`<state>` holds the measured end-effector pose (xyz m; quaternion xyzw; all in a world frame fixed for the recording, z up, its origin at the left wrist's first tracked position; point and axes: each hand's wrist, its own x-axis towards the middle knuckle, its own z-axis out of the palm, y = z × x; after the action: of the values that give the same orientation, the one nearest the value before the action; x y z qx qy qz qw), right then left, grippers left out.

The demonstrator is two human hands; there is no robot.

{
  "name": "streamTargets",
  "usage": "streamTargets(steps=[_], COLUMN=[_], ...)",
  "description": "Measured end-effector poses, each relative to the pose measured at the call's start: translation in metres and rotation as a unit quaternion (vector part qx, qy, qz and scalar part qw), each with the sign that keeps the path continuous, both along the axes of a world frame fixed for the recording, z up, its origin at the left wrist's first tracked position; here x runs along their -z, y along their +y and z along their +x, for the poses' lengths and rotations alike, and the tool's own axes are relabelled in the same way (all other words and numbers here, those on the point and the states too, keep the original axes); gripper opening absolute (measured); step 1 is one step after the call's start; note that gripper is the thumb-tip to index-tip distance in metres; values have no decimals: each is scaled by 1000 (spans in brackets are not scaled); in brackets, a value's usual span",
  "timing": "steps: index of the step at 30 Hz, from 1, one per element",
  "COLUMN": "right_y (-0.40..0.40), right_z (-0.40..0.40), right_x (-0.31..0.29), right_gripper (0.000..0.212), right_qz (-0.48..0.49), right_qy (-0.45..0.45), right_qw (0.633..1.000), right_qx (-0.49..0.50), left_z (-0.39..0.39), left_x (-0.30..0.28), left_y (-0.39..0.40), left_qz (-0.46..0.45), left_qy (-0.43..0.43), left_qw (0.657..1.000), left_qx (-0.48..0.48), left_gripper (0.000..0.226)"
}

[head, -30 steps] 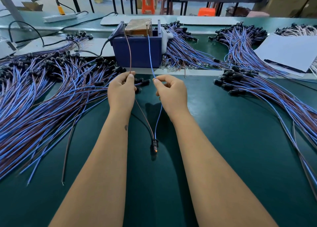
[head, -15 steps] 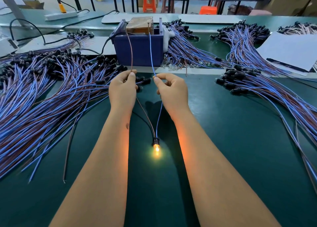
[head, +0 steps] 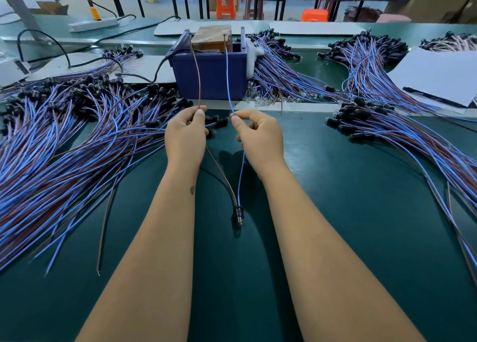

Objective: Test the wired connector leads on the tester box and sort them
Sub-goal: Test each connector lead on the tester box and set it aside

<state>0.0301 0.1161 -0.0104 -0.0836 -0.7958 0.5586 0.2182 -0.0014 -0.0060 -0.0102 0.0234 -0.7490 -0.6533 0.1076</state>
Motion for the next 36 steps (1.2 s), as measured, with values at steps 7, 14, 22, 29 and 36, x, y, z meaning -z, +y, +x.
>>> streamTargets(steps=[7, 14, 22, 29, 36], right_y=[1, -2, -4, 1, 8], right_z=[6, 11, 14, 18, 24], right_x=[-7, -4, -7, -12, -21], right_gripper=[15, 11, 13, 16, 20], right_qz=[-48, 2, 56, 234, 330], right_qy=[71, 74, 22, -70, -5], right_qw=[991, 997, 998, 968, 928], right_qx=[107, 17, -28, -63, 171], left_z=[2, 7, 3, 5, 14], left_x=[1, -6, -8, -7, -15], left_y=[3, 16, 11, 13, 12], left_qz=[-12, 113, 181, 116, 197], left_qy=[-11, -37, -54, -7, 10], left_qw=[1000, 985, 964, 993, 975], left_qx=[18, 126, 189, 26, 105], left_gripper=[22, 24, 18, 25, 14])
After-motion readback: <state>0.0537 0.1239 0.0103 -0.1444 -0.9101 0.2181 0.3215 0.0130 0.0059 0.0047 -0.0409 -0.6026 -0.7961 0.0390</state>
